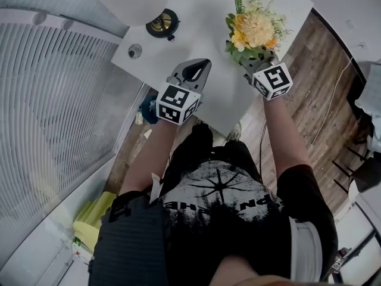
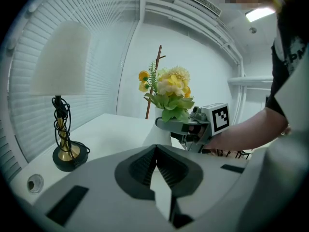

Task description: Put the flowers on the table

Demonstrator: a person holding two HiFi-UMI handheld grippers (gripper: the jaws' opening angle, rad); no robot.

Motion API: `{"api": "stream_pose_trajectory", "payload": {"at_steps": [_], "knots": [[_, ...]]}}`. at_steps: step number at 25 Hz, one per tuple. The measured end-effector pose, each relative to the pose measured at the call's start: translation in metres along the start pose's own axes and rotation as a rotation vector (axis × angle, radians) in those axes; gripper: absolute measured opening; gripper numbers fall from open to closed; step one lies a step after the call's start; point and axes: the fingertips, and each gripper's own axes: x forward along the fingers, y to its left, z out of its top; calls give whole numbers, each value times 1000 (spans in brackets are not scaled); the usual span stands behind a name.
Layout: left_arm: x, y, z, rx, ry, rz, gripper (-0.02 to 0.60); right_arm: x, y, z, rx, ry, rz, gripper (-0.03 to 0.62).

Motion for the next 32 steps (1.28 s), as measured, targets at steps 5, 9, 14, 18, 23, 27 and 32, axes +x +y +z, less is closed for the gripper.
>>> {"api": "stream_pose_trajectory", "payload": {"at_steps": [5, 9, 14, 18, 23, 27, 32], "knots": [[-3, -2, 6, 7, -2, 10, 12, -6, -1, -2, 16, 4, -7, 258], [-4, -4, 15, 12, -22, 15, 12, -10, -1, -3, 12, 28, -10, 262], [-4, -13, 26, 20, -41, 21, 12, -22, -1, -8, 15, 58, -16, 261], [-6, -23, 35, 26, -60, 28, 12, -38, 0, -12, 37, 81, -21, 261], [-10, -37, 49, 23, -93, 39, 12, -57, 0, -7, 45, 93, -26, 261], [-12, -50, 59, 34, -114, 43, 12, -71, 2, 2, 27, 97, -24, 258], [-14, -64, 74, 42, -151, 48, 12, -85, 6, 18, 32, 87, -12, 174]]}}
